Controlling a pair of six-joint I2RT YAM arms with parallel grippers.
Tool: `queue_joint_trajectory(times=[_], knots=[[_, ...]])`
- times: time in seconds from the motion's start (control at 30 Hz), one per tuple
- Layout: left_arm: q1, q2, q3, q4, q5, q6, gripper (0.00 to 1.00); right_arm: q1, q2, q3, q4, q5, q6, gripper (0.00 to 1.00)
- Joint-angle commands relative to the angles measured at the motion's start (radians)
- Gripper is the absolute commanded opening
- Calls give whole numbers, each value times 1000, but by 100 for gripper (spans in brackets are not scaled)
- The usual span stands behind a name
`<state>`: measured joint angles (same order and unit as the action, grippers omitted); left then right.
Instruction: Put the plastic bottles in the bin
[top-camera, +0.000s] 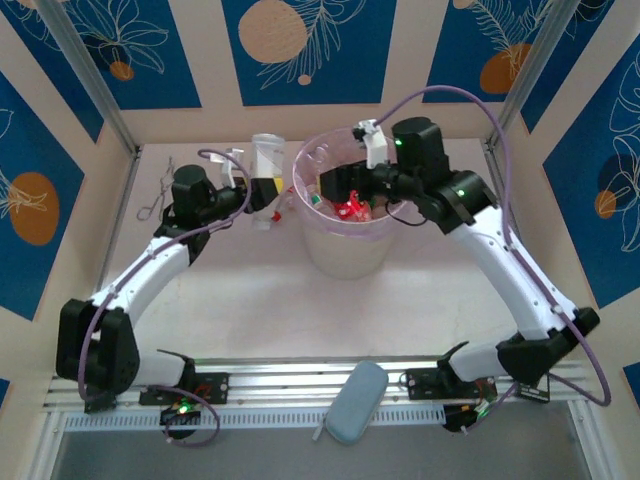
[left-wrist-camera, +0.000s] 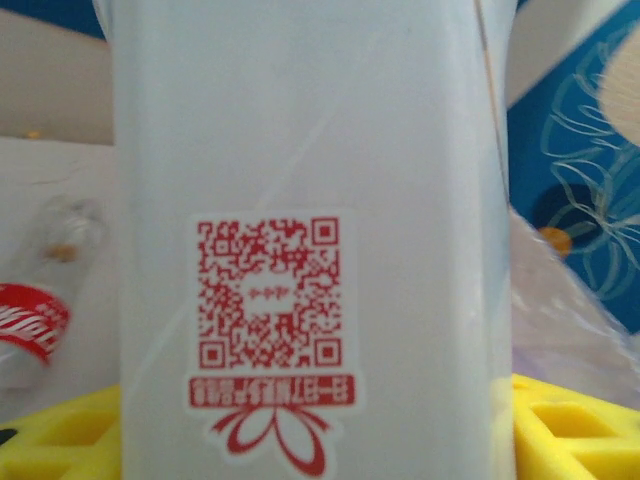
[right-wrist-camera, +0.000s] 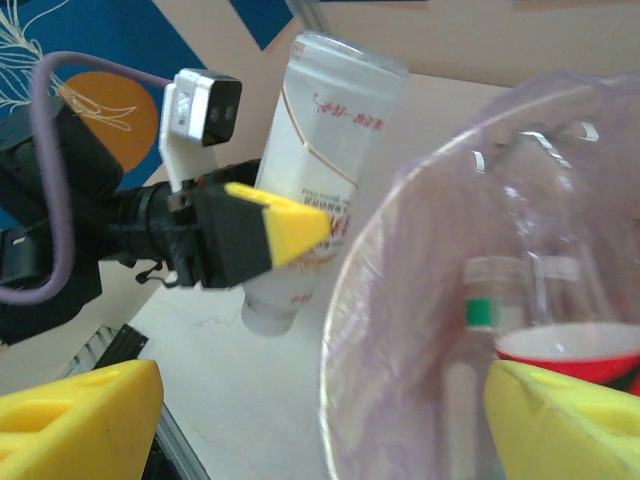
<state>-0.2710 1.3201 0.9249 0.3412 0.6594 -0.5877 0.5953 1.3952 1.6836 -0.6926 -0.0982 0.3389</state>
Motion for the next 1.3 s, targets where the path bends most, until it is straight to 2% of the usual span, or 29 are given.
queue_joint_trajectory(times=[0.0, 0.17, 0.33, 0.47, 0.57, 0.73, 0.8, 0.87, 0.9, 0.97, 1.0, 1.03, 1.27], knots=[[-6, -70, -39, 57, 77, 54, 0, 41, 54, 51, 61, -8, 31, 85], [-43, -143, -104, 67, 128, 71, 0, 77, 154, 118, 108, -30, 52, 87], [-73, -198, -126, 22, 131, 111, 0, 114, 239, 182, 119, -43, 61, 91], [-89, -223, -126, 6, 130, 123, 0, 128, 308, 240, 104, -48, 78, 91], [-94, -231, -122, -34, 128, 157, 0, 133, 347, 271, 98, -59, 87, 85], [-97, -241, -127, -58, 119, 176, 0, 140, 366, 285, 96, -67, 97, 65], [-97, -244, -124, -76, 108, 189, 0, 141, 363, 282, 97, -63, 98, 60], [-97, -248, -123, -85, 99, 193, 10, 143, 358, 278, 100, -59, 98, 58], [-97, -249, -123, -85, 97, 193, 21, 144, 357, 277, 102, -57, 97, 57], [-97, -254, -123, -87, 83, 189, 59, 144, 355, 277, 103, -49, 94, 56], [-97, -260, -123, -92, 74, 191, 88, 144, 354, 279, 105, -46, 88, 55], [-97, -270, -123, -97, 68, 200, 100, 144, 352, 280, 111, -41, 76, 54], [-97, -371, -85, -245, 65, 322, 100, 129, 277, 366, 134, 90, -53, 52]])
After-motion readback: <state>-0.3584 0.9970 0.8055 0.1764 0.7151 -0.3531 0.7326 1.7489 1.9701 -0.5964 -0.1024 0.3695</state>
